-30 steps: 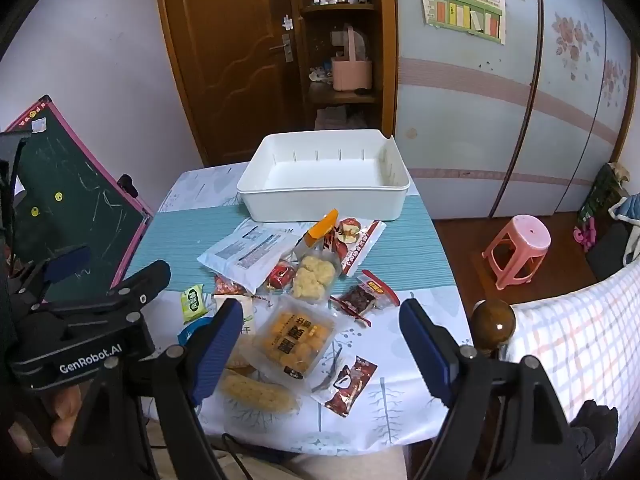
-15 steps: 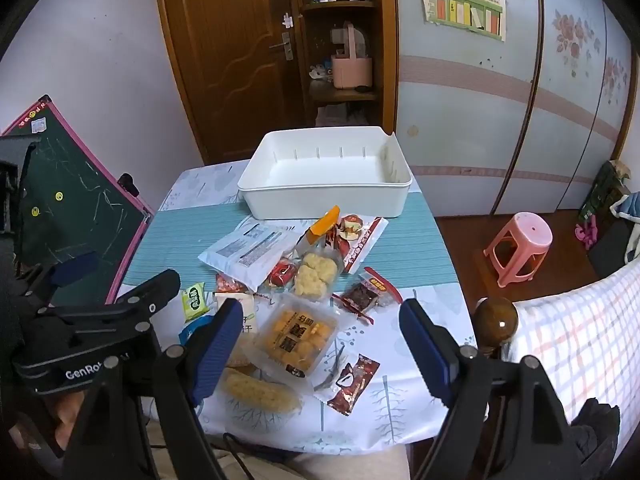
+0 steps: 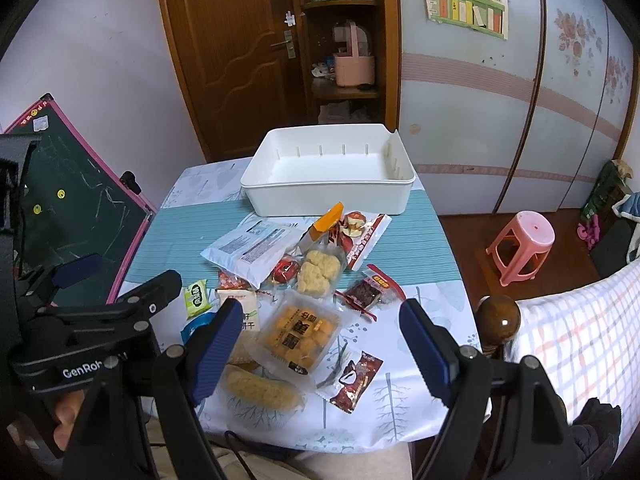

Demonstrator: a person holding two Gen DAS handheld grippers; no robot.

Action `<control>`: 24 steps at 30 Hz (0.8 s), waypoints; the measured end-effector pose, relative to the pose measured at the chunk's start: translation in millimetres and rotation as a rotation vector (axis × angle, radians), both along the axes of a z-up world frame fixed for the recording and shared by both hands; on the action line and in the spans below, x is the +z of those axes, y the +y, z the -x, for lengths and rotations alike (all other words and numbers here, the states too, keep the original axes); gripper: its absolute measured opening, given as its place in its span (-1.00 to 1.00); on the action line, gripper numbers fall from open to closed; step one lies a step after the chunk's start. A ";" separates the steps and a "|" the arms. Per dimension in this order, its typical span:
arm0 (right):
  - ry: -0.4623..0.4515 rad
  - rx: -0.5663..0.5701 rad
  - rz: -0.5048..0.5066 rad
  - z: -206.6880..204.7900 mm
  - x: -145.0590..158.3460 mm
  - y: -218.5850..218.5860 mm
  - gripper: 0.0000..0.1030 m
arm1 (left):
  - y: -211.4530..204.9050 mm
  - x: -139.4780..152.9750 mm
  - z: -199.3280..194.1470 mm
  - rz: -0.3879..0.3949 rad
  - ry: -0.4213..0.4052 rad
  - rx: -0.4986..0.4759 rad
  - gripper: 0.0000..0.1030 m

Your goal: Organize snacks

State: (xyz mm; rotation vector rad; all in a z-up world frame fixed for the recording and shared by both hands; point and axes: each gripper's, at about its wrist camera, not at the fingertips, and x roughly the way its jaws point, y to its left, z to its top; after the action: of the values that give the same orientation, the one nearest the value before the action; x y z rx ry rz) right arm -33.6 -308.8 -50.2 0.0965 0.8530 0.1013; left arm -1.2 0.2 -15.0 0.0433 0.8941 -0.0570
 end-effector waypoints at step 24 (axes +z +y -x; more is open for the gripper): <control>0.020 0.004 -0.011 -2.1 -0.4 -2.6 0.58 | -1.0 0.5 1.1 -0.007 0.015 0.006 0.99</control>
State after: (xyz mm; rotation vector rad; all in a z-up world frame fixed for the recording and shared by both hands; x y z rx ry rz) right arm -31.5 -311.5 -50.6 0.1066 0.8729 0.1092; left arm -2.3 -0.8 -14.4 0.0472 0.9092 -0.0484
